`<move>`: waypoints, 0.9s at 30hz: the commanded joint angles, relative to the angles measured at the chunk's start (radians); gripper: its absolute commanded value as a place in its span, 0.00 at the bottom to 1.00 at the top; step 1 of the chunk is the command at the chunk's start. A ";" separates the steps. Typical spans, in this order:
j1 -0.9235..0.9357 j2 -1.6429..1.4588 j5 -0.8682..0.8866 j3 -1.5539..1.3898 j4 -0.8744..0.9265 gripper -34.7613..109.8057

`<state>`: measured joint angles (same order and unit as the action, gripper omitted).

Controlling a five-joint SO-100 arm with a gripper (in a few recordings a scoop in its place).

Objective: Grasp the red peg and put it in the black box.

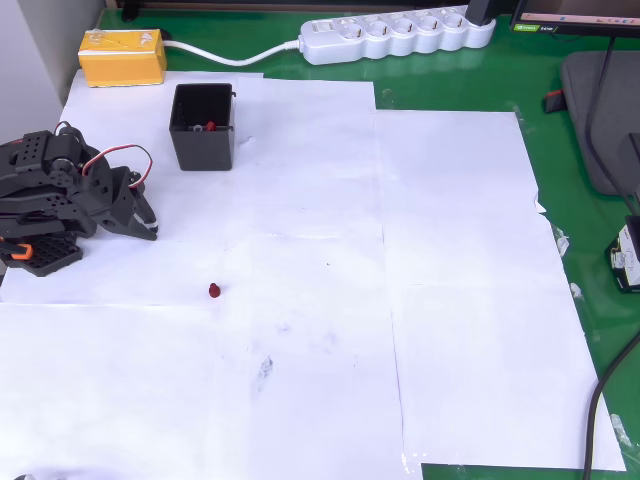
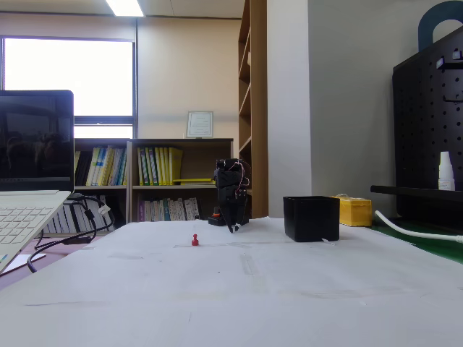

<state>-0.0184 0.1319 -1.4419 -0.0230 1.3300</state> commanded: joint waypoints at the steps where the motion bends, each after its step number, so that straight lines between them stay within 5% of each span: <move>1: -0.035 0.107 0.037 0.084 0.084 0.24; 5: -0.048 0.006 0.038 0.083 -0.109 0.24; 27: 0.043 -1.261 -0.081 0.071 -1.784 0.24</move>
<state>0.0031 -0.9986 -1.5048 -0.0291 -0.2500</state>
